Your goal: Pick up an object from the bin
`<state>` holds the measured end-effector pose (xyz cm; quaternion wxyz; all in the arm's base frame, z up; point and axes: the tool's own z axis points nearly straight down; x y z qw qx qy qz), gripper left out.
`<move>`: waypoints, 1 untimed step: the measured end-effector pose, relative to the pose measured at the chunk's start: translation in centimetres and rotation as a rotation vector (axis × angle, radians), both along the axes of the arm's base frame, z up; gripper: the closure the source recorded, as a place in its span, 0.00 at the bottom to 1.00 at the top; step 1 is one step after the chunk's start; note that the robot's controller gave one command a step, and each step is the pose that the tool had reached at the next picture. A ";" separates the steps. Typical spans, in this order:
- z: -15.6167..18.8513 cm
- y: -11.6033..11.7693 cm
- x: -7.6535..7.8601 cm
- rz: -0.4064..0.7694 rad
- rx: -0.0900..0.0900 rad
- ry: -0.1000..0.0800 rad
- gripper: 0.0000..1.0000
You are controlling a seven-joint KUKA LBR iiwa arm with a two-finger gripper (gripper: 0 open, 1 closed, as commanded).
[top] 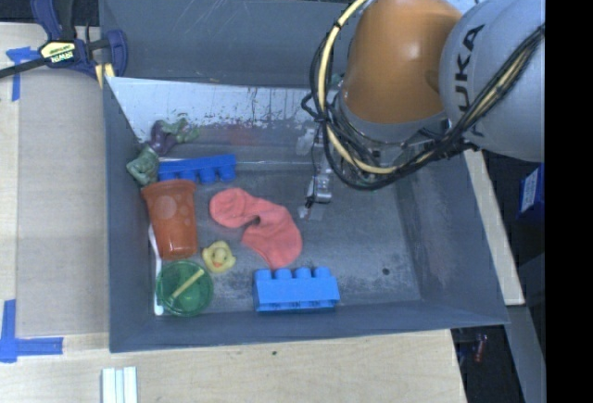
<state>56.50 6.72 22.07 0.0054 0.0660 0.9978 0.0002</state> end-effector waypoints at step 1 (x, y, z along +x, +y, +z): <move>-4.6 1.9 -3.3 -0.119 0.002 -0.008 0.00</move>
Offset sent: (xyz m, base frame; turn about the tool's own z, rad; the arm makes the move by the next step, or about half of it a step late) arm -0.0449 0.0540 -0.1077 0.0050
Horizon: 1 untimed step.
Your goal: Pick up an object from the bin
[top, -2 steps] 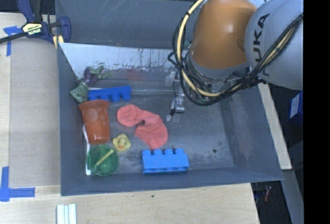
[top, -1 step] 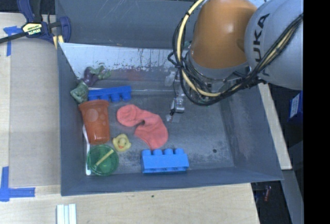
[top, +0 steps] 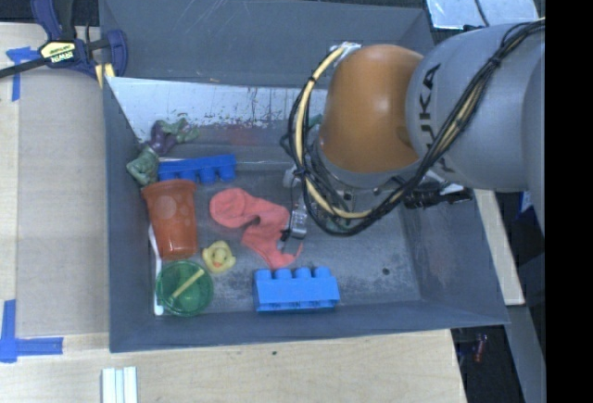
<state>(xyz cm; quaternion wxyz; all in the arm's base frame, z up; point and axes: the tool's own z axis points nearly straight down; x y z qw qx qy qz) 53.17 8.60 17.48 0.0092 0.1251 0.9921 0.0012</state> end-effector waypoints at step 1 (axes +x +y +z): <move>-4.4 2.4 -0.9 0.070 -0.001 0.002 0.00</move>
Offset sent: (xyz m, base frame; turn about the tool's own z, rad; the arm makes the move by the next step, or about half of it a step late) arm 0.0138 0.0121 -0.1048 0.0235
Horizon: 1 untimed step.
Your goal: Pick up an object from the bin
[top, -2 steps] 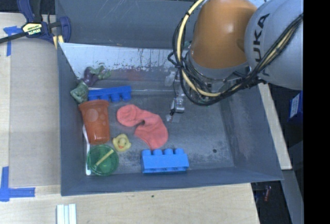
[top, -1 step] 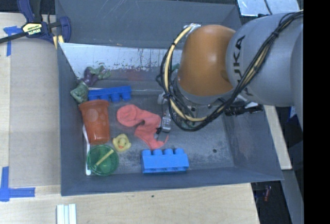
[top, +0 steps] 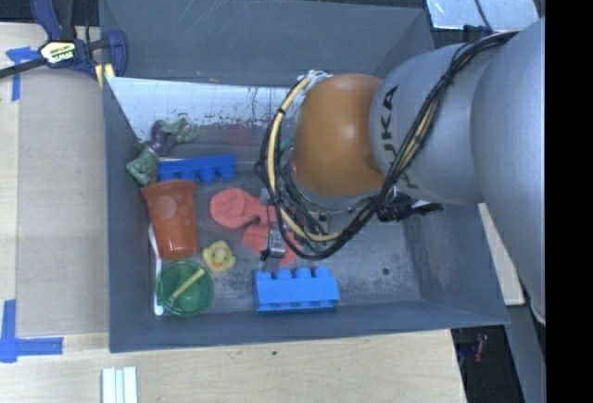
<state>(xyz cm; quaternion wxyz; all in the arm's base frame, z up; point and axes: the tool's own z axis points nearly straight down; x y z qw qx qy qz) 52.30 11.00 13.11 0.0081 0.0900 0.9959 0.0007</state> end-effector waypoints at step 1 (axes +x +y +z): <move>-4.5 -0.7 1.6 -0.059 0.001 0.003 0.00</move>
Offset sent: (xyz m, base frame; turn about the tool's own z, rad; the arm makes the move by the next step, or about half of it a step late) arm 0.0189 -0.0446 -0.0611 0.0492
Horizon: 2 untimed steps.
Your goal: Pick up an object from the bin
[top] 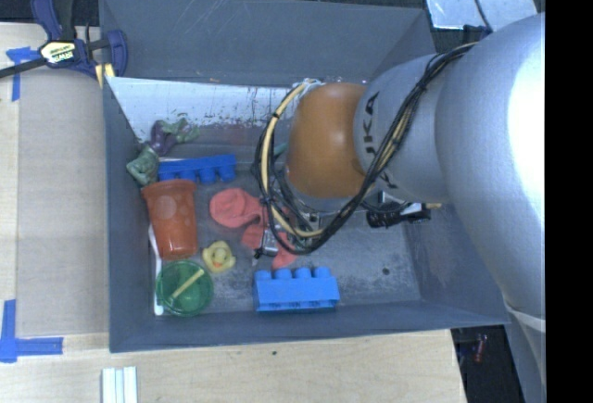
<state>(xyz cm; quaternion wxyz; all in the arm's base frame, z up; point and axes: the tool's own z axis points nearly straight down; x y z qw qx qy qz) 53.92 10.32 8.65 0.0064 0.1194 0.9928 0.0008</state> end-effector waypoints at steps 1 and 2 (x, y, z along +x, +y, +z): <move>-1.4 -3.9 0.5 0.009 0.001 -0.008 1.00; -1.4 -3.9 0.5 0.009 0.001 -0.008 1.00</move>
Offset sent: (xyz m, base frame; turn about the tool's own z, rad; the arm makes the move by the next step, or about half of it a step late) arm 0.0000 0.0000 0.0000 0.0000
